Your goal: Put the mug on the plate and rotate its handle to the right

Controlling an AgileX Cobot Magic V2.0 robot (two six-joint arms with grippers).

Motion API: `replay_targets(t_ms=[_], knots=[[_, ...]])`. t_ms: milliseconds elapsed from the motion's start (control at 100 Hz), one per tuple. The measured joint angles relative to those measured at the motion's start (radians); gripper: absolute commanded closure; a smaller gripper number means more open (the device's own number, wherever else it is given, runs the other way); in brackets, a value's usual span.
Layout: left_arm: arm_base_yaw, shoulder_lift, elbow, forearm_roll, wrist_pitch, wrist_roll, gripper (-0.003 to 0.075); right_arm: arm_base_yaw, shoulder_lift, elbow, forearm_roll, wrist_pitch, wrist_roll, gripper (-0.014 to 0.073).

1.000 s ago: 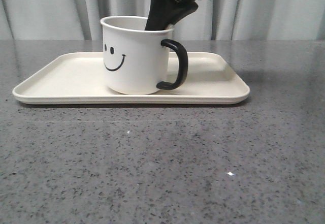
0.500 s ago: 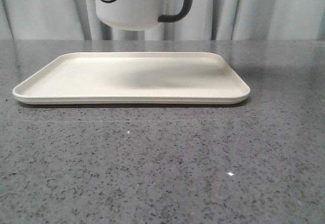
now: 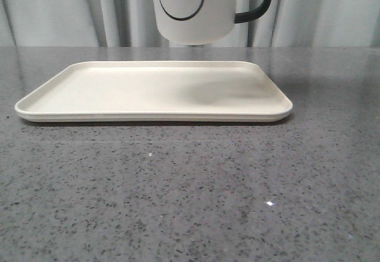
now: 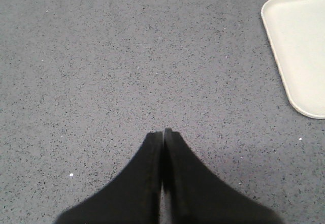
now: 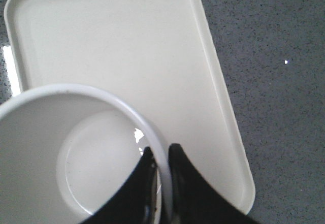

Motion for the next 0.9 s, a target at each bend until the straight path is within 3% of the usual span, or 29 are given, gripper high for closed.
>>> replay_targets(t_ms=[900], knots=[[0.0, 0.0, 0.0, 0.0, 0.004, 0.0, 0.074, 0.051, 0.155, -0.056, 0.064, -0.002, -0.088, 0.0655]])
